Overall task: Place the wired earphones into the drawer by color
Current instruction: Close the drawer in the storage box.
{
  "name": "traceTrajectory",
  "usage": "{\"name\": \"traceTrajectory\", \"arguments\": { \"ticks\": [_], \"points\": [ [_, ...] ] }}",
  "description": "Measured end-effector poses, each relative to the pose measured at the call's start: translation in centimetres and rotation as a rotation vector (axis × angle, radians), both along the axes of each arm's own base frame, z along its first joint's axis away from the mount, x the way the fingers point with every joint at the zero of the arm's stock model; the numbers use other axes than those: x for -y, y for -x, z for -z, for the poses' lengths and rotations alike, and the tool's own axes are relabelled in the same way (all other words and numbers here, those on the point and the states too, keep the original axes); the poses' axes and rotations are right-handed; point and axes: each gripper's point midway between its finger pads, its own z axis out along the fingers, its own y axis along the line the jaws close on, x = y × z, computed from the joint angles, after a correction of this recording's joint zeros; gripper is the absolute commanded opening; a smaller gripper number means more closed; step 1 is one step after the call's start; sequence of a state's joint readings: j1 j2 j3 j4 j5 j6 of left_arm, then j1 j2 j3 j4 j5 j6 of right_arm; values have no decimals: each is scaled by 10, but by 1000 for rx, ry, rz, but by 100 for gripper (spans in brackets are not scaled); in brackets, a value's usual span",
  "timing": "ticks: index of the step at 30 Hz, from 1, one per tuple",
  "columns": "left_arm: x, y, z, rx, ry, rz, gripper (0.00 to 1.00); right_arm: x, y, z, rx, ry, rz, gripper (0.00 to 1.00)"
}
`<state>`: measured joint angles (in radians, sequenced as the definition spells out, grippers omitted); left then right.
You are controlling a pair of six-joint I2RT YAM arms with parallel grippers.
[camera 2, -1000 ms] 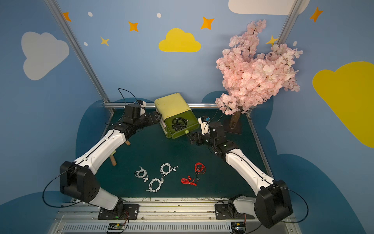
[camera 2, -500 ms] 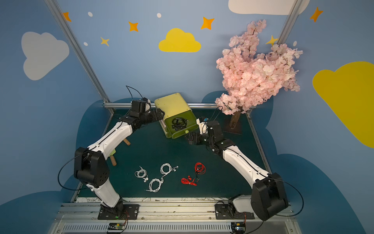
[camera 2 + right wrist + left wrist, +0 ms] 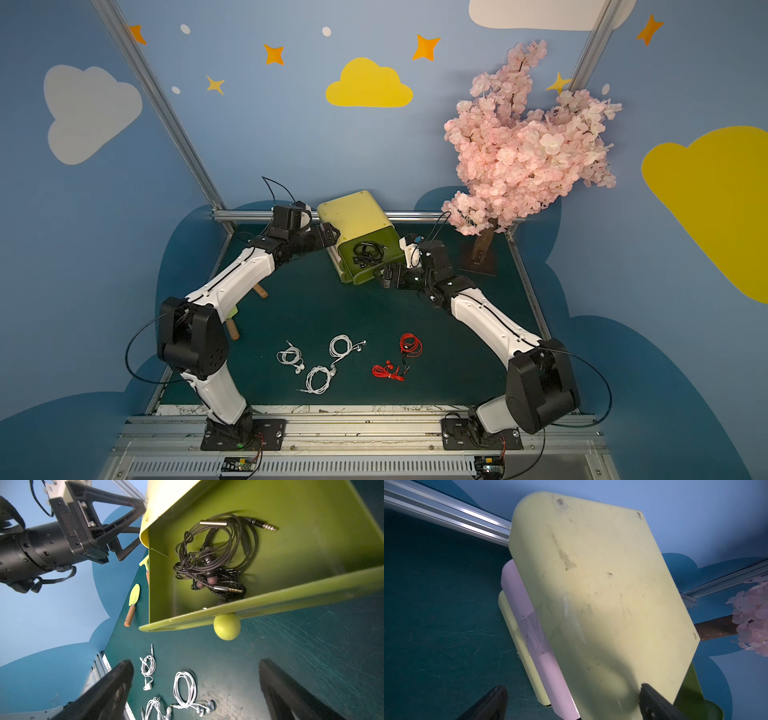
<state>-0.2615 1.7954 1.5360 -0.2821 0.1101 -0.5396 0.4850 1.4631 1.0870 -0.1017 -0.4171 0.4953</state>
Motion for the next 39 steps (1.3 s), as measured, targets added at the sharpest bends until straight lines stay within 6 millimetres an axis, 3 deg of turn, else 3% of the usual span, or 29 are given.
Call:
{"name": "traceTrajectory", "arguments": {
  "ticks": [7,17,29,39],
  "points": [
    [1,0,2,-5,12,-1,100,-11,-16,-6,3,-15,-11,99],
    [2,1,2,-4,14,2,100,-21,-26,2,-37,-30,-27,98],
    [0,1,2,-4,20,-1,100,-35,-43,-24,8,-67,-44,99],
    [-4,2,1,-3,22,-7,100,-50,-68,-27,18,-78,-56,99]
  ]
}}
